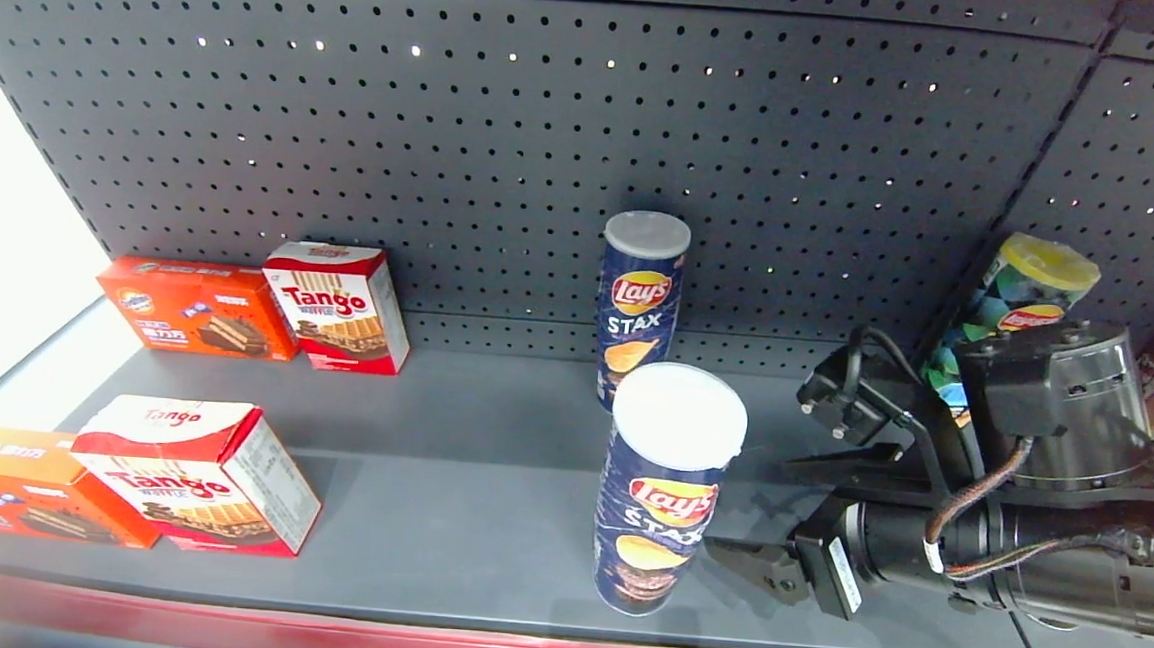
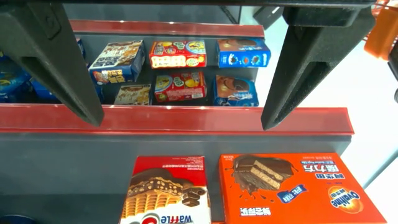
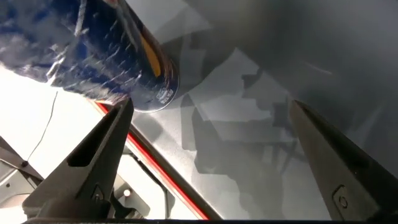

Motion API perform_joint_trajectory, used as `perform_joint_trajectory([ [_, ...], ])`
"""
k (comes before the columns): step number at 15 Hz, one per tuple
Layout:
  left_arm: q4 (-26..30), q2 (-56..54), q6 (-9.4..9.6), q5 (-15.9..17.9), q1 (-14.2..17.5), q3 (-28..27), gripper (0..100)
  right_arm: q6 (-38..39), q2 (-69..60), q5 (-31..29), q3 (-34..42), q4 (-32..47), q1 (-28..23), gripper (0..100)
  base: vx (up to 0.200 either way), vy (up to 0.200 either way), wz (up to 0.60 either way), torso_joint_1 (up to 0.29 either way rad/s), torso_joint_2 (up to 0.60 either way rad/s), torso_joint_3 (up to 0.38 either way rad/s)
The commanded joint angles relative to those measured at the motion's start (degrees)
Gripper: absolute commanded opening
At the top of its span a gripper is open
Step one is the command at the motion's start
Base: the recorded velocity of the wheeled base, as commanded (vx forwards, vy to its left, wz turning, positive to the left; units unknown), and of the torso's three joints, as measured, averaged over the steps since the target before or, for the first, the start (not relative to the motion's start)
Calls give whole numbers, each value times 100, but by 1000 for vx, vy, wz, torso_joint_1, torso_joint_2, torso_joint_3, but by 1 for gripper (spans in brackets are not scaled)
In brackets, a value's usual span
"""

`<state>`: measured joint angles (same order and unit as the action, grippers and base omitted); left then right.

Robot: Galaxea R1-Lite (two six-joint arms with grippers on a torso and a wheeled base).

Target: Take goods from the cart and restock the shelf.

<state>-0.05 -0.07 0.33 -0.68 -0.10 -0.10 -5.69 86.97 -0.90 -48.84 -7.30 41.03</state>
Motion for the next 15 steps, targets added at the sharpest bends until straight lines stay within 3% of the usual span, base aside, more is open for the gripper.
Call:
perform_joint_trajectory([
  [1,-4,7,2,-2,1,1,100,-11,101,2,-38,-8,28,100,0,0,0,0,0,0],
  [11,-4,7,2,-2,1,1,100,-11,171,2,-161,-8,36,100,0,0,0,0,0,0],
  [15,5,7,2,7,1,10,100,7,-655,-33,-205,-87,-473,100,0,0,0,0,0,0],
])
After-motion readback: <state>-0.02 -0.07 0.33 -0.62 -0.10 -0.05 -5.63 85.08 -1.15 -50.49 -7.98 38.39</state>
